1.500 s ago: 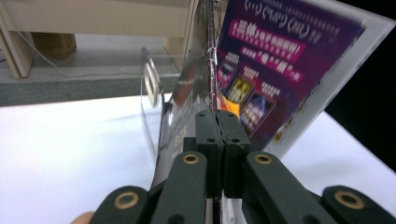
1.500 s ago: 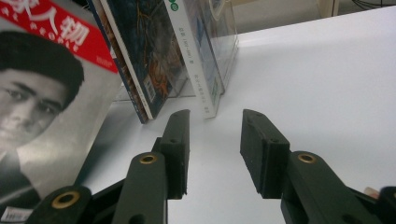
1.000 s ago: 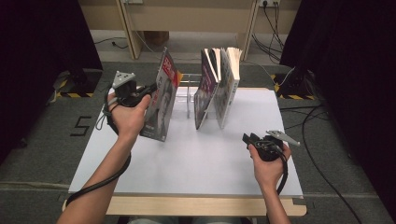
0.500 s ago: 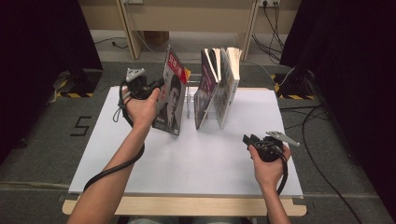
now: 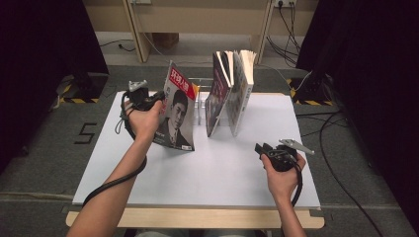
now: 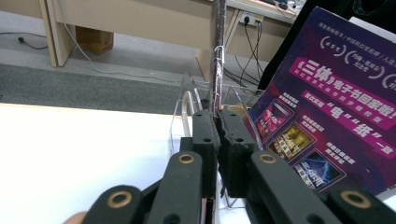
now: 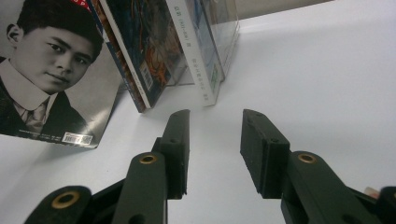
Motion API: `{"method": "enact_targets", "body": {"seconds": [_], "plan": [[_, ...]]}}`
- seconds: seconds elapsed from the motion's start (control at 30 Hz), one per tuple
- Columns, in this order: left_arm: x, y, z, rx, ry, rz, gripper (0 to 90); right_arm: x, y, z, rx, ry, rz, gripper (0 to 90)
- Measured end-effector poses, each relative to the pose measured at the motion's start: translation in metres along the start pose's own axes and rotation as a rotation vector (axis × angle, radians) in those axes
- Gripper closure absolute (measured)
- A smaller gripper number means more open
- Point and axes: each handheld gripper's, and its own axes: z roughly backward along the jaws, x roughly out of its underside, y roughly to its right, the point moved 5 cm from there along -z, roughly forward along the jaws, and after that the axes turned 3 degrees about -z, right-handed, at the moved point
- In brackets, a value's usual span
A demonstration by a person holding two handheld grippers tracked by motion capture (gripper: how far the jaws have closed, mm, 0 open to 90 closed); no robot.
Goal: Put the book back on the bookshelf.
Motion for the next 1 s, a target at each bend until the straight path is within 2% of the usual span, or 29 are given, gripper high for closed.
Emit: {"method": "enact_targets", "body": {"seconds": [0.2,0.3,0.37,0.47,0.5,0.57,0.63,0.73,0.9,1.0], "plan": [[0.002,-0.002,-0.006,-0.011,-0.050,0.008,75.5,0.000,0.002,0.000,-0.002,-0.001,-0.004,63.2],[0.007,-0.002,-0.014,-0.005,-0.138,0.002,63.1,0.000,0.002,0.000,-0.004,-0.006,-0.008,62.8],[0.009,-0.003,-0.018,-0.004,-0.170,0.002,60.7,0.001,0.003,0.000,-0.005,-0.009,-0.008,62.4],[0.009,-0.005,-0.026,0.007,-0.219,-0.012,62.9,0.002,0.003,-0.001,-0.006,-0.016,-0.012,61.9],[0.008,-0.005,-0.028,0.015,-0.233,-0.032,68.4,0.002,0.004,-0.001,-0.005,-0.019,-0.010,61.8],[0.004,-0.004,-0.030,0.027,-0.248,-0.045,79.1,0.002,0.004,-0.002,-0.005,-0.023,-0.016,61.9],[0.001,-0.003,-0.033,0.031,-0.271,-0.054,83.6,0.003,0.004,-0.002,-0.009,-0.033,-0.020,61.9],[-0.003,0.003,-0.036,0.031,-0.304,-0.097,85.9,0.005,0.004,-0.004,-0.012,-0.047,-0.020,61.8],[-0.004,0.004,-0.039,0.021,-0.309,-0.083,86.1,0.006,0.004,-0.004,-0.013,-0.052,-0.019,62.1],[-0.003,0.003,-0.038,0.028,-0.302,-0.090,86.2,0.006,0.004,-0.004,-0.011,-0.049,-0.018,62.2]]}}
